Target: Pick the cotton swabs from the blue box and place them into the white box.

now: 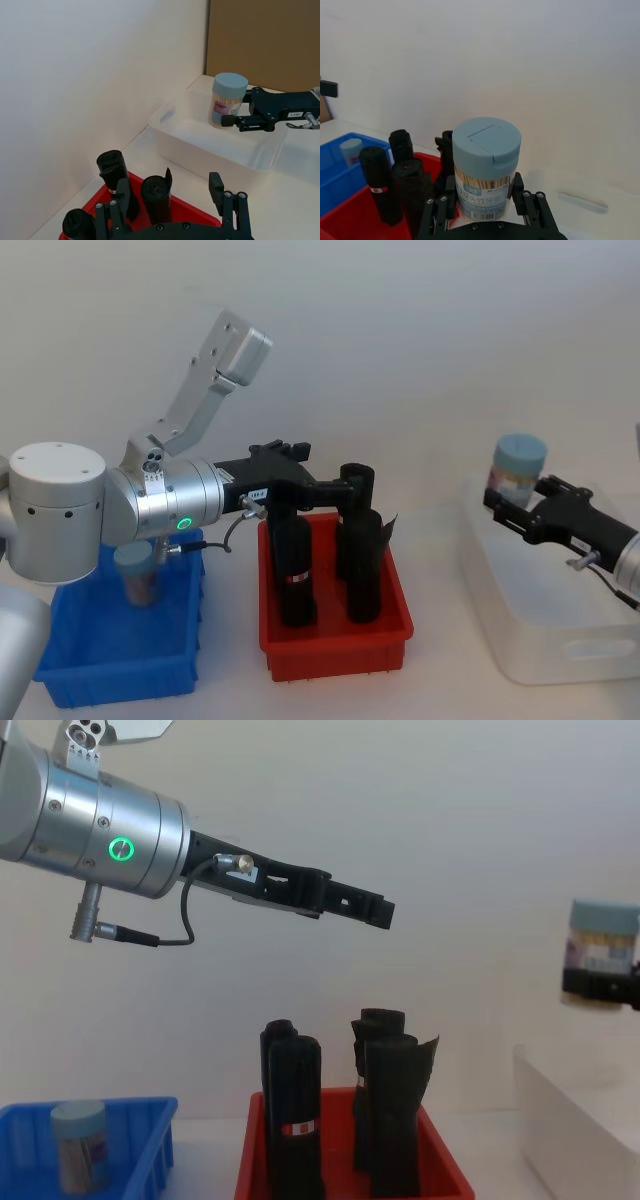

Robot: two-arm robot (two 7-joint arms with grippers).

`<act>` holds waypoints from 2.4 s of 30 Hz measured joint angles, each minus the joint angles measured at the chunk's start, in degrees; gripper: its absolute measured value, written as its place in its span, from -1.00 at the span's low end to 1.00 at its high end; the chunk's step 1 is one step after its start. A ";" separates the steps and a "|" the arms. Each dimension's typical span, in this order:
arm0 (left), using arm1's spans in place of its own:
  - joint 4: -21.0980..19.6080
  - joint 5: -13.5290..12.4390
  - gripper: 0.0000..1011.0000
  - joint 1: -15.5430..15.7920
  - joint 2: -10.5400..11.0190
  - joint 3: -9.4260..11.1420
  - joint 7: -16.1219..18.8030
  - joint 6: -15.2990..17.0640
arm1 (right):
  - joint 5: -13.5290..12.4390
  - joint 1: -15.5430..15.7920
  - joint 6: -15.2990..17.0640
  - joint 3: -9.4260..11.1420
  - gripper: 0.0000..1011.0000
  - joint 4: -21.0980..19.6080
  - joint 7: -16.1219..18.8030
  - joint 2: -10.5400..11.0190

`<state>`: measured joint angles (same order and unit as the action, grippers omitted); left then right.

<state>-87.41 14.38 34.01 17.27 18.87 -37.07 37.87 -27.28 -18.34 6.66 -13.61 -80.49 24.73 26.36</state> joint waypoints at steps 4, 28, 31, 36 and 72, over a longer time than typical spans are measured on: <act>0.00 0.00 0.99 0.00 0.00 0.00 0.00 0.00 | -0.42 0.74 1.50 0.20 0.27 -0.16 -2.06 0.32; 0.00 0.00 0.99 0.00 0.00 0.00 0.00 0.00 | -1.87 2.66 9.43 0.80 0.72 1.41 -8.97 1.15; 0.00 0.00 0.99 0.00 0.00 0.00 0.00 0.00 | -1.65 2.67 9.53 0.76 0.88 1.44 -8.96 1.16; 0.00 0.00 0.99 0.00 0.00 0.00 0.00 0.00 | -1.27 2.73 9.39 0.71 0.98 1.39 -8.93 1.20; 0.00 0.00 0.99 0.00 0.00 0.00 0.00 0.00 | 0.38 3.92 5.49 0.82 0.98 -1.18 -8.07 1.83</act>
<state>-87.41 14.38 34.01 17.27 18.87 -37.07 37.87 -26.90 -14.41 12.16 -12.79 -81.66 16.66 28.19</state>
